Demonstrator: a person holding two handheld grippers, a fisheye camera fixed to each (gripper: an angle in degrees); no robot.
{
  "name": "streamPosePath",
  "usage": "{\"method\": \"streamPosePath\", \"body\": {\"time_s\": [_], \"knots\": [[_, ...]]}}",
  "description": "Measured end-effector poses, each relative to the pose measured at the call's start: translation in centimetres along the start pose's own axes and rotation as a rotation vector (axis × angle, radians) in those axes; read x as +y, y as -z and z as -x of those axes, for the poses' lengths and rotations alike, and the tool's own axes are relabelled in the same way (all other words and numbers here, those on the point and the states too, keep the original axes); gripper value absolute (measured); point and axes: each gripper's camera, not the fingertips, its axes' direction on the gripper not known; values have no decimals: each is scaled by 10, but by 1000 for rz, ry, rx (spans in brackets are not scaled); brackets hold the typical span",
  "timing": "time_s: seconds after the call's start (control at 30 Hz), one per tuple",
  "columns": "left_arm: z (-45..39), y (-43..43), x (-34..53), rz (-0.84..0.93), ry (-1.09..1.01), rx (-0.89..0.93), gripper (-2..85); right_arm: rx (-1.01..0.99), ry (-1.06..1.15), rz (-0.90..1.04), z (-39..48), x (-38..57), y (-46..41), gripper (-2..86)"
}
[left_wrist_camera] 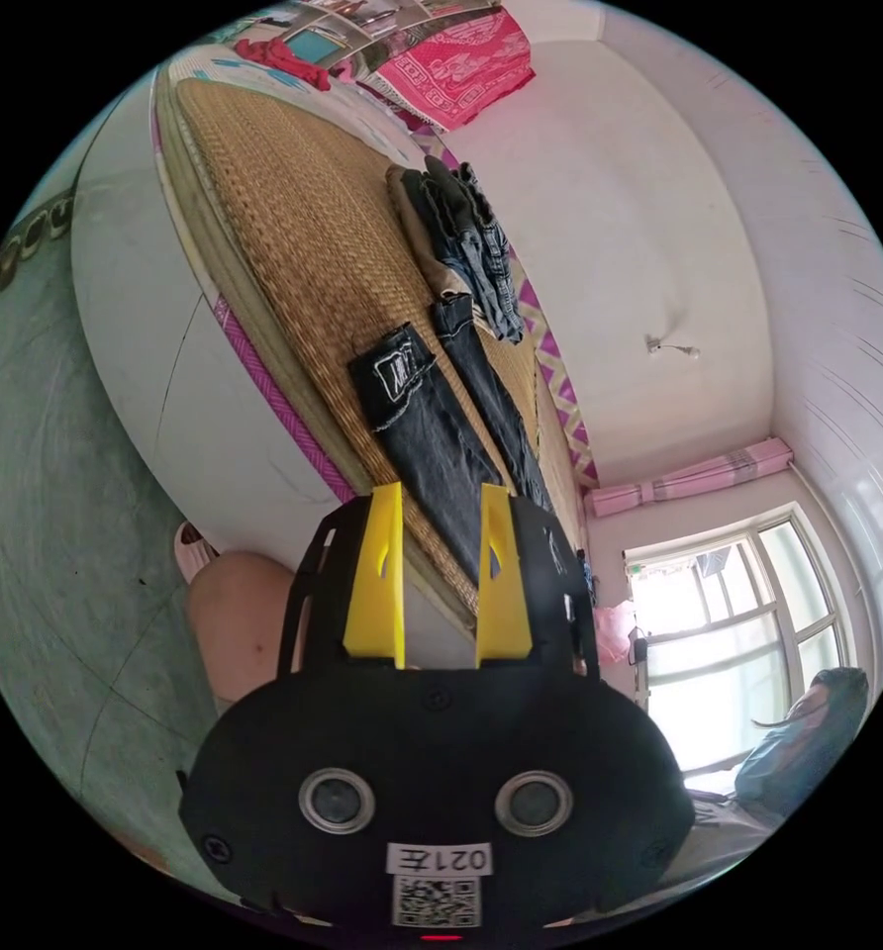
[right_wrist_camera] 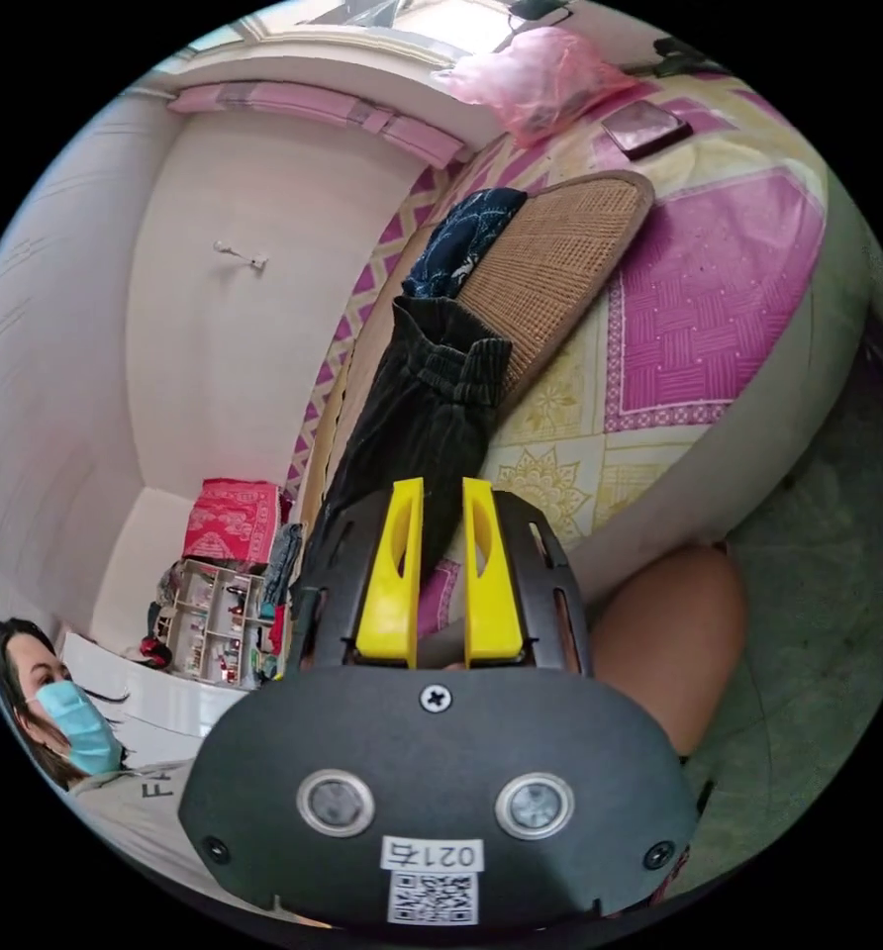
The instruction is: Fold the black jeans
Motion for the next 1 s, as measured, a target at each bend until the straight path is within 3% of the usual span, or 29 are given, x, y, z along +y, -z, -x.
{"method": "streamPosePath", "body": {"time_s": [0.2, 0.43, 1.0], "knots": [[20, -4, 7, 9, -4, 4, 110, -81, -96, 73, -50, 9, -38, 74], [41, -17, 9, 18, 7, 7, 113, -230, -139, 57, -93, 29, -60, 14], [81, -81, -13, 43, 5, 19, 109, -261, -118, 56, -135, 41, -104, 5]]}}
